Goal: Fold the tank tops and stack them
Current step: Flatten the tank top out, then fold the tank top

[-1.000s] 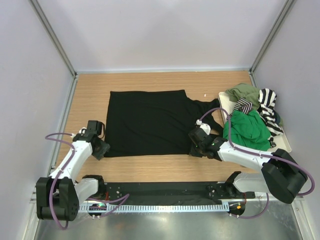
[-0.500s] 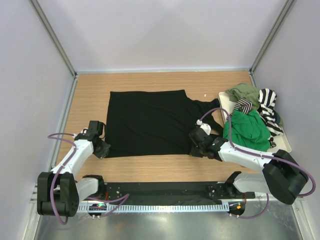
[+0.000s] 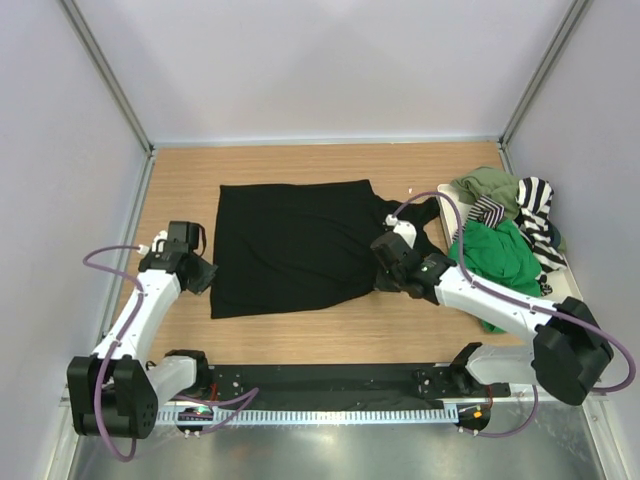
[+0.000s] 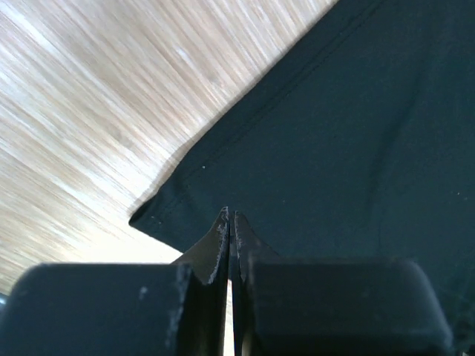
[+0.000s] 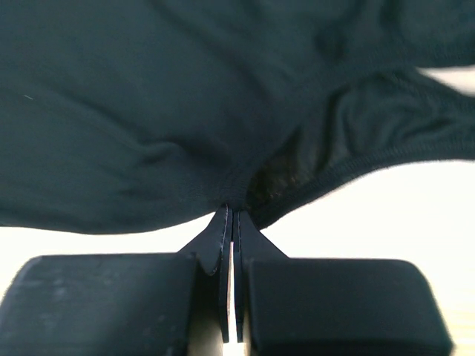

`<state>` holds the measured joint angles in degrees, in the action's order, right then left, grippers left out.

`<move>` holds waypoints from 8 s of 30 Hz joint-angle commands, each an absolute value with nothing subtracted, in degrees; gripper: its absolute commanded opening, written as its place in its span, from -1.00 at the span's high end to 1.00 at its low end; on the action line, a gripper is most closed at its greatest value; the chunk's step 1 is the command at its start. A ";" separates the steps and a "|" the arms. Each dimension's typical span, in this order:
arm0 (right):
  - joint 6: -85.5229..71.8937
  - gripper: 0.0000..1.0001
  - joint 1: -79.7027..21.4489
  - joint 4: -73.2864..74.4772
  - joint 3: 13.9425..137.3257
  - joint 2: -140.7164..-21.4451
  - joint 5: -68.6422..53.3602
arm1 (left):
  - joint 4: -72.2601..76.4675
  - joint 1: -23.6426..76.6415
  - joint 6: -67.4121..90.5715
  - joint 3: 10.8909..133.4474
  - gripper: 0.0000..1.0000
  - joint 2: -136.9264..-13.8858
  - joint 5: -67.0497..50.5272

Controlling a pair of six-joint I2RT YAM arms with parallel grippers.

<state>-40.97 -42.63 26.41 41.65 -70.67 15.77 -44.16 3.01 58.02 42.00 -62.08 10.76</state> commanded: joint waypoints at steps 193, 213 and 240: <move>-30.06 0.06 -22.76 26.01 48.07 -76.46 14.74 | -22.76 -10.37 59.33 40.61 1.00 -78.58 9.23; -32.87 0.07 -20.13 26.98 47.64 -81.30 26.19 | -22.94 -12.74 58.62 39.81 1.00 -76.11 10.81; -29.10 0.36 -20.13 23.12 44.48 -81.04 18.99 | -21.80 -12.66 57.92 39.82 1.00 -75.67 9.84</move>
